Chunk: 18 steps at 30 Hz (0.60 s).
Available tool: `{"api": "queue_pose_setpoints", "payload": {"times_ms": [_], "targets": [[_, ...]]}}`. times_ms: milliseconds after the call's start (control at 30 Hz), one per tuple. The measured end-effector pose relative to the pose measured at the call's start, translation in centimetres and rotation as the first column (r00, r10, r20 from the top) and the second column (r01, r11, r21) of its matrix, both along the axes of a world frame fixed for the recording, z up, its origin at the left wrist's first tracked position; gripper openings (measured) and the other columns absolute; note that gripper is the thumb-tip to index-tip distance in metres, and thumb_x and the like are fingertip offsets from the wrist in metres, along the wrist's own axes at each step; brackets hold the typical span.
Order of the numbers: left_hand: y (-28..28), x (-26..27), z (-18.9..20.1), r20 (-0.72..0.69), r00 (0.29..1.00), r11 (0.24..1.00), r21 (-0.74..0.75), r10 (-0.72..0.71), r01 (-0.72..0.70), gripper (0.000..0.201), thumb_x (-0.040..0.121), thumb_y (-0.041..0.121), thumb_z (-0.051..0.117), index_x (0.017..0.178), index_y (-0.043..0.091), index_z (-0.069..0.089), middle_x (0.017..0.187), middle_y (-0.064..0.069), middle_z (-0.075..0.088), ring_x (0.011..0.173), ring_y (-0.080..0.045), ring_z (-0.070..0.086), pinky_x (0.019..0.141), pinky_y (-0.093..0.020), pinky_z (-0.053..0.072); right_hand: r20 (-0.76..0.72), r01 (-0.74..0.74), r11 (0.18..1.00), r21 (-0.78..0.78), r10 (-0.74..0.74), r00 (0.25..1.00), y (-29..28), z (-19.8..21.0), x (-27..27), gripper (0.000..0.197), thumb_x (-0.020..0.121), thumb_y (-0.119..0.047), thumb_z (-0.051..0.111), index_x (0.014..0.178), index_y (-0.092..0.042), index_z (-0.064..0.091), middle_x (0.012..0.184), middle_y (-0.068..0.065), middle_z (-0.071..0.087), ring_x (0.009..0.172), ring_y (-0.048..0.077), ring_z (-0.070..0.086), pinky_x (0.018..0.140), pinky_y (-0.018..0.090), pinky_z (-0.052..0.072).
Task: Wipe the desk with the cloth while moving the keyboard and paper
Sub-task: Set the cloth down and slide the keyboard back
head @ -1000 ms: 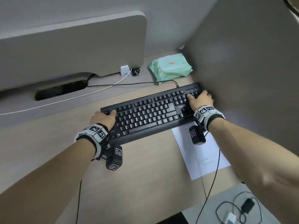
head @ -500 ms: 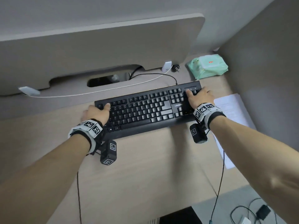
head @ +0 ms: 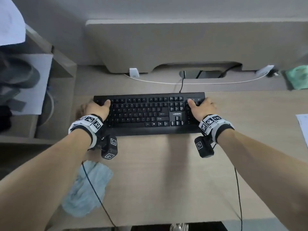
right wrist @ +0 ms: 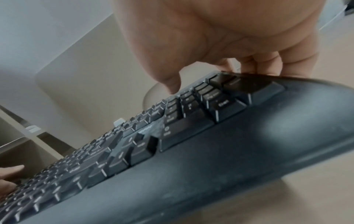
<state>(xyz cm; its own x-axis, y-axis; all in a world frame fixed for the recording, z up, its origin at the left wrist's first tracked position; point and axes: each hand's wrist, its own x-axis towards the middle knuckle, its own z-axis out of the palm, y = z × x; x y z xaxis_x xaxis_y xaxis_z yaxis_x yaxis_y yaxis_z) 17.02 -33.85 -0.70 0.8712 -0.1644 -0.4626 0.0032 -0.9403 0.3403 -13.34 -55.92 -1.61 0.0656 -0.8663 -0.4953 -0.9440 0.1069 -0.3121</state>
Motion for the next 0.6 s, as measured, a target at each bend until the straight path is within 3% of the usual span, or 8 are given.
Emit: {"api": "queue_pose_setpoints", "payload": {"times_ms": [200, 400, 600], "targets": [[1.9, 3.1, 0.2, 0.064, 0.998, 0.995, -0.094, 0.023, -0.017, 0.050, 0.084, 0.048, 0.061, 0.119, 0.013, 0.063, 0.125, -0.015, 0.062, 0.119, -0.037, 0.055, 0.101, -0.040, 0.042, -0.012, -0.054, 0.999, -0.006, 0.054, 0.998, 1.3, -0.9, 4.6, 0.080, 0.087, -0.067, 0.051, 0.135, -0.004, 0.041, 0.134, 0.022, 0.046, 0.130, 0.037, 0.041, 0.107, 0.044, 0.034], [2.8, 5.4, -1.3, 0.064, 0.995, 0.974, -0.217, 0.082, -0.066, 0.044, 0.084, 0.039, 0.063, 0.120, 0.015, 0.059, 0.124, -0.009, 0.062, 0.115, -0.032, 0.058, 0.098, -0.037, 0.042, -0.014, -0.098, 0.995, -0.005, 0.098, 0.995, 1.7, -1.6, 7.4, 0.086, 0.087, -0.069, 0.048, 0.139, 0.000, 0.042, 0.137, 0.020, 0.045, 0.128, 0.038, 0.045, 0.109, 0.045, 0.037], [2.8, 5.2, -1.5, -0.004, 0.998, 0.962, -0.265, 0.060, -0.059, 0.044, 0.087, 0.035, 0.062, 0.124, 0.014, 0.053, 0.125, -0.008, 0.061, 0.116, -0.030, 0.057, 0.098, -0.035, 0.042, -0.026, -0.144, 0.990, -0.004, 0.144, 0.989, 2.2, -2.5, 7.9, 0.078, 0.088, -0.066, 0.049, 0.129, 0.001, 0.051, 0.128, 0.021, 0.053, 0.121, 0.037, 0.050, 0.102, 0.041, 0.040]]}}
